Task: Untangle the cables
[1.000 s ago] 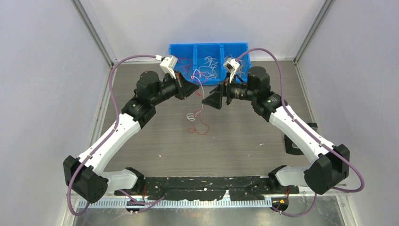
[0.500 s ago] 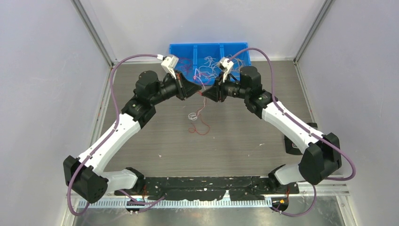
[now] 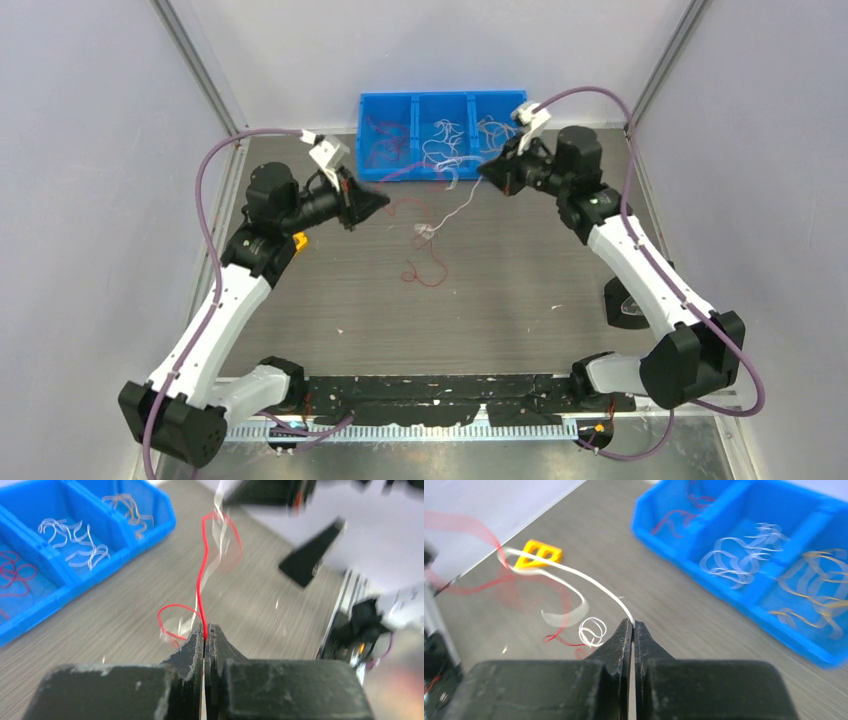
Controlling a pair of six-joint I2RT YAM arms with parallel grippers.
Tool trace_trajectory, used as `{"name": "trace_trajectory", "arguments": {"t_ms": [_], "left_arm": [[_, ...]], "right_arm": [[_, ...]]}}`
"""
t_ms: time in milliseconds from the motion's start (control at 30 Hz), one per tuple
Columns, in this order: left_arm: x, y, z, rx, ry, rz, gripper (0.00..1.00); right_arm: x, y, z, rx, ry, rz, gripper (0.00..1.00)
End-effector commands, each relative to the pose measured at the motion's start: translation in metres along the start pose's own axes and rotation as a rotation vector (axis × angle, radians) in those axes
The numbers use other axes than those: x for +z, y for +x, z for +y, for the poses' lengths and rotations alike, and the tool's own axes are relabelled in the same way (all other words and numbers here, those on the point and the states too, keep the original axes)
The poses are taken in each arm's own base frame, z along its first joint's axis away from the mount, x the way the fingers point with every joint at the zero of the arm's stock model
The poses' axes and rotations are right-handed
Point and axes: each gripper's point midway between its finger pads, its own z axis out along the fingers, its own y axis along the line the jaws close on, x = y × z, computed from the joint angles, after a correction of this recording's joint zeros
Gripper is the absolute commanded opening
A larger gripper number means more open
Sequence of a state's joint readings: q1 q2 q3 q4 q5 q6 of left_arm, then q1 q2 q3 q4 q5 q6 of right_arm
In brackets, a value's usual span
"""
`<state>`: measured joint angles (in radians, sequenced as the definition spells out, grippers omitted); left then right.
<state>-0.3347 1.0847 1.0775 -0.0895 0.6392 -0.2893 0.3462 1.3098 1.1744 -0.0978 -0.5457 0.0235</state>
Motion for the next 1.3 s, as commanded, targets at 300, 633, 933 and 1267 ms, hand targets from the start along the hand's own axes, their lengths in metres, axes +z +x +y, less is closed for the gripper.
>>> {"name": "trace_trajectory", "arguments": {"t_ms": [300,633,933,1267], "left_arm": [[-0.095,0.162,0.078,0.312,-0.089,0.507,0.0],[-0.072,0.113,0.043,0.31,0.079,0.329,0.88],[0.002,0.03,-0.019,0.497,0.202,0.009,0.99],[0.092,-0.028,-0.043,0.358,0.266,-0.119,0.87]], "right_arm": [[-0.063,-0.107,-0.059,0.005,0.226,-0.232,0.05],[-0.062,-0.149,-0.015,0.09,0.026,-0.329,0.05],[-0.053,-0.16,0.047,0.092,-0.188,-0.327,0.05],[-0.053,-0.166,0.059,0.093,-0.221,-0.332,0.05]]}}
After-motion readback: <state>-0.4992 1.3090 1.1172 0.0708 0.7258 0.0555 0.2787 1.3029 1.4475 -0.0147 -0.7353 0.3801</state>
